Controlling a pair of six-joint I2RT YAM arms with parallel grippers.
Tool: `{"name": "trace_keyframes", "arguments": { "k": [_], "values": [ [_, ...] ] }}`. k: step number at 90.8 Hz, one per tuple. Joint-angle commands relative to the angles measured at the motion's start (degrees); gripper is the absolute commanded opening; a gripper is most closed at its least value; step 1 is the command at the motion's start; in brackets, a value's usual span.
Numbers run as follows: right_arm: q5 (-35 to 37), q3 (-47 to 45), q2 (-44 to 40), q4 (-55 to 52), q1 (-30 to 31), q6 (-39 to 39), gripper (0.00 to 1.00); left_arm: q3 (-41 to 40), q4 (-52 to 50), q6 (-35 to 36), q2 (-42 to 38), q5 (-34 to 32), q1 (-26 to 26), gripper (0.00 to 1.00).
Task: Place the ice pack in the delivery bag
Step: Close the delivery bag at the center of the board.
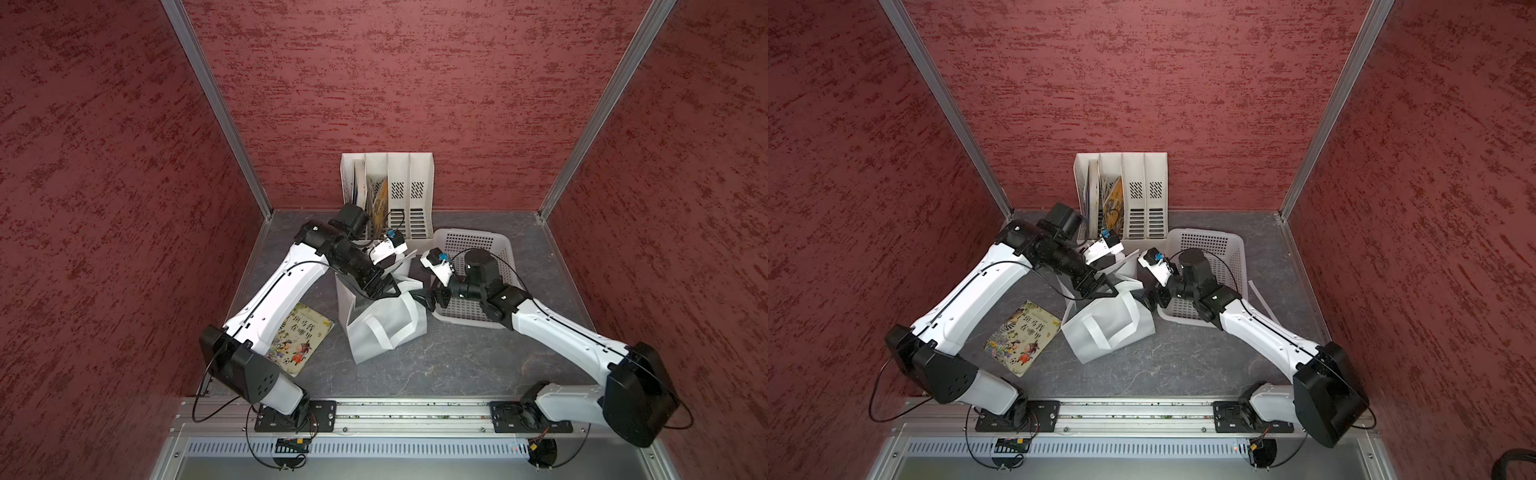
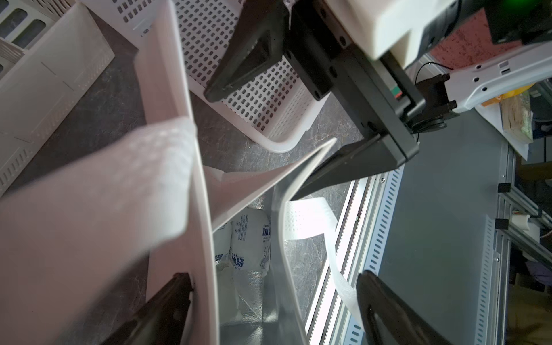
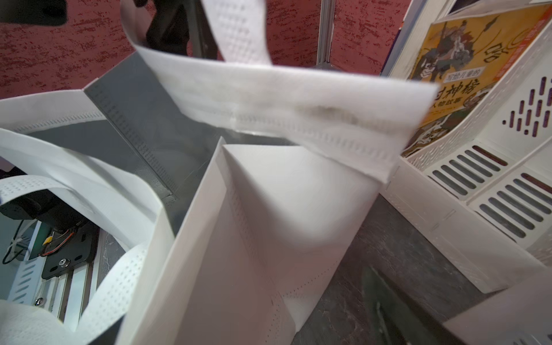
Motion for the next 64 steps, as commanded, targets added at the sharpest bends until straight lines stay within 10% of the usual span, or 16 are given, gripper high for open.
{"name": "trace_keyframes", "arguments": {
  "k": [1, 22, 43, 55, 64],
  "values": [
    [-5.55, 3.79, 1.49, 2.67, -0.80, -0.80, 0.80, 0.14, -1.41, 1.93, 0.29, -2.24, -0.73, 0.91],
    [-9.63, 3.68, 2.43, 4.47, -0.81, 1.24, 0.41, -2.22, 1.30, 1.45, -0.25, -16.52, -2.20, 0.73],
    [-10.56, 1.59, 0.84, 5.12, -0.80, 1.97, 0.37, -2.28, 2.64, 1.72, -0.53, -17.65, -2.25, 0.27],
    [-8.76, -0.42, -1.95, 4.73, -0.81, 2.32, 0.55, -2.43, 2.65, 3.40, -1.01, -13.79, -2.07, 0.12],
    [-4.59, -3.41, -5.71, 4.73, -0.88, 1.04, 0.87, -2.67, 1.63, 6.62, -1.74, -10.29, -1.94, 0.09]
  ]
}}
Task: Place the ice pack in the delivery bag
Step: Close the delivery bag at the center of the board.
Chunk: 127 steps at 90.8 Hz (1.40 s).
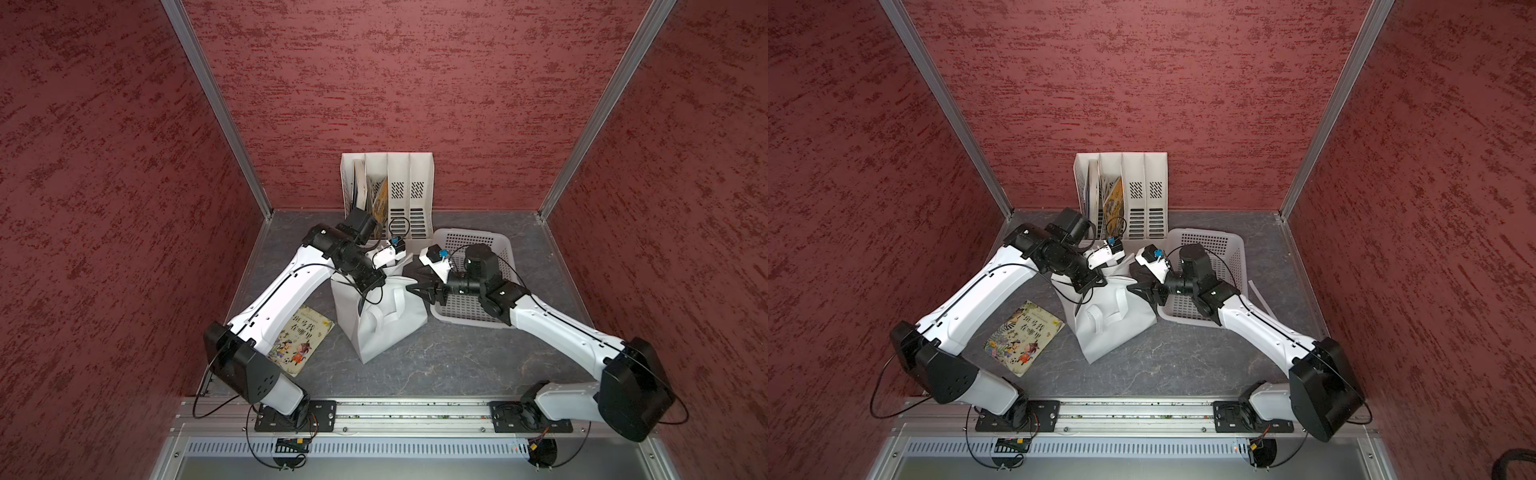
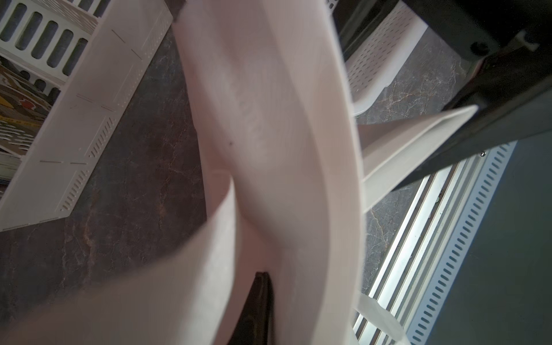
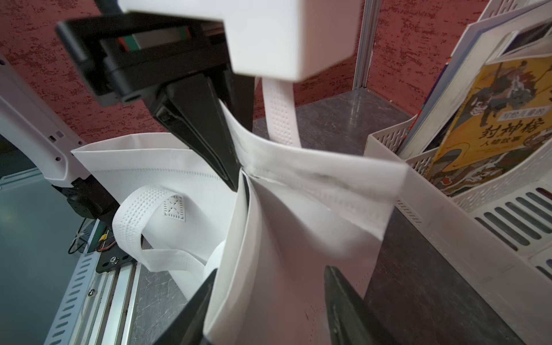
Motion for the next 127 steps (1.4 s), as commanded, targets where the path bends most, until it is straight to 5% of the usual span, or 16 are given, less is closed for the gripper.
{"name": "trace_keyframes", "arguments": {
  "k": [1, 29, 64, 87, 111, 127],
  "values": [
    [4.05, -3.16, -5.10, 1.55, -0.36, -1.20, 0.93, -0.57, -0.51, 4.01, -1.87, 5.43, 0.11, 0.08],
    [-2.09, -2.15, -4.80, 0.06, -1.07, -8.51, 0.99, 3.30, -6.53, 11.06, -1.17, 17.50, -0.36, 0.08],
    [-7.36, 0.62, -0.77, 2.33, -0.99, -7.75, 0.98, 2.83, -8.92, 13.99, -1.66, 16.84, -2.01, 0.09],
    [-12.78, -0.59, 0.49, 3.49, -0.65, -2.33, 0.65, 1.46, -6.67, 11.48, -1.06, 15.38, -2.02, 0.13],
    [-13.58, -0.96, 0.29, 2.71, -0.64, -2.53, 0.45, 0.12, -5.49, 11.30, -2.68, 13.96, -1.89, 0.19],
    [-12.49, -0.66, 0.61, 2.44, -0.48, -3.42, 0.67, -1.83, -4.01, 9.63, -3.50, 13.87, -1.91, 0.22]
  ]
}}
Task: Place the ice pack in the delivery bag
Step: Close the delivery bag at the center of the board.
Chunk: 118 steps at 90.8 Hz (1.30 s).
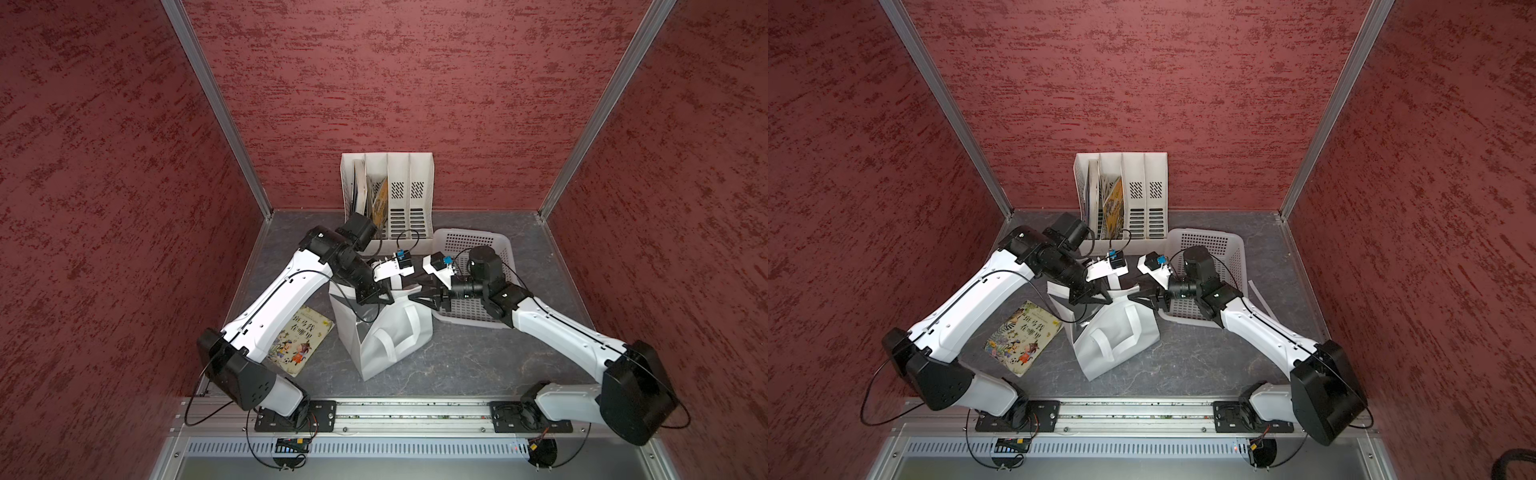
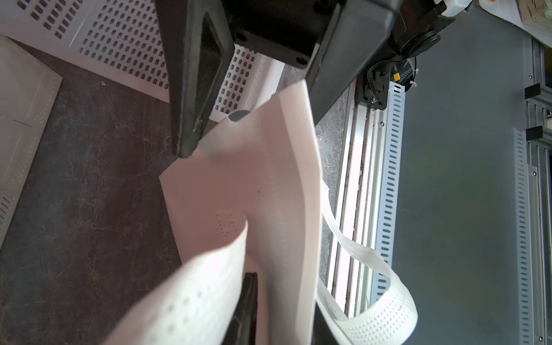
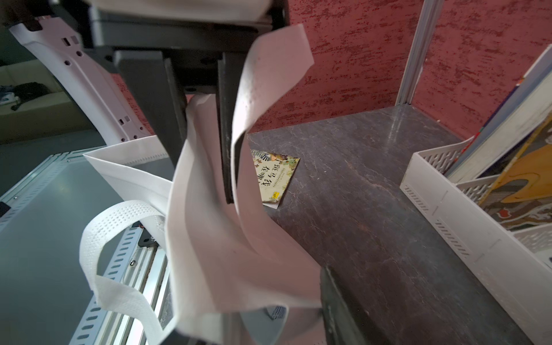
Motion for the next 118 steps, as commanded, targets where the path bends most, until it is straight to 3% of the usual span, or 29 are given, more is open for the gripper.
{"name": "trace_keyframes", "arguments": {
  "k": [1, 27, 39, 74, 97, 103, 109, 118],
  "values": [
    [-0.80, -0.03, -0.08, 0.61, 0.17, -0.58, 0.68, -1.47, 2.03, -1.43, -1.14, 0.10, -0.24, 0.22],
    [-1.48, 3.44, 3.56, -2.37, 0.32, -4.35, 0.87, -0.82, 4.21, -4.88, 0.69, 0.59, -0.29, 0.06],
    [-0.45, 3.06, 2.69, -2.58, 0.33, -5.37, 0.98, -0.28, 4.97, -5.94, 0.77, -0.03, 0.13, 0.06],
    [6.32, -3.46, -9.02, -7.22, -1.37, -7.12, 0.98, -0.29, 6.01, -7.49, -0.42, 3.81, 2.76, 0.08],
    [5.80, -6.08, -12.51, -10.12, -1.36, -5.03, 0.75, -0.25, 6.40, -8.44, 0.31, 4.66, 2.85, 0.05],
    [4.71, -6.39, -12.36, -10.11, -1.37, -4.31, 0.63, -0.16, 6.64, -9.14, 0.53, 5.06, 2.85, 0.05],
    [3.62, -6.21, -11.72, -9.63, -1.07, -3.40, 0.40, -0.07, 7.26, -9.80, 0.64, 5.59, 2.76, 0.03],
    [2.92, -5.08, -9.92, -8.68, 0.77, -2.75, 0.18, -0.07, 8.84, -11.02, 0.96, 6.50, 2.15, 0.02]
  ]
}}
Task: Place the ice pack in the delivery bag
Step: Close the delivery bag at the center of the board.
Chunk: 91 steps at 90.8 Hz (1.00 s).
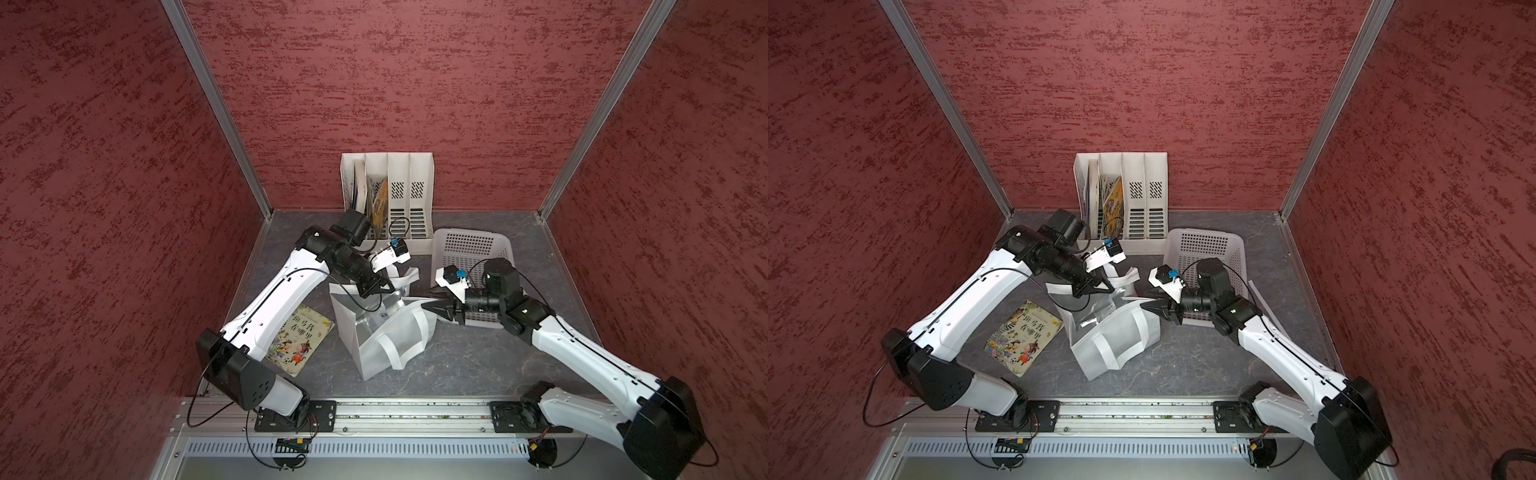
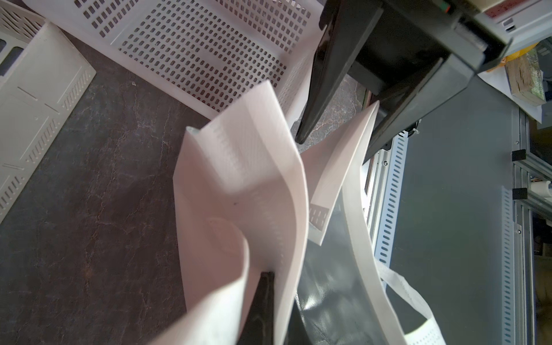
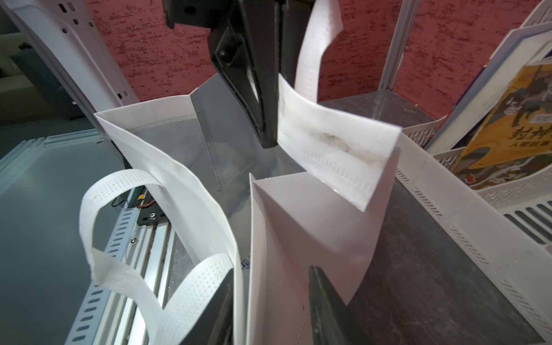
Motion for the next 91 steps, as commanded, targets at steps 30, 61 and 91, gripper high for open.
{"name": "trace_keyframes", "arguments": {
  "k": [30, 61, 91],
  "values": [
    [8.22, 0.28, -1.26, 6.49, 6.58, 5.75, 0.03, 5.85, 2.68, -2.61, 4.25, 4.35, -4.19, 0.03],
    [17.38, -5.46, -2.54, 8.49, 7.36, 9.40, 0.04, 4.62, -1.69, -0.14, 5.26, 5.07, -3.58, 0.55],
    [17.38, -5.02, -1.10, 11.07, 7.37, 10.72, 0.06, 2.71, -0.75, -0.36, 5.31, -2.87, -5.41, 0.60]
  ]
}}
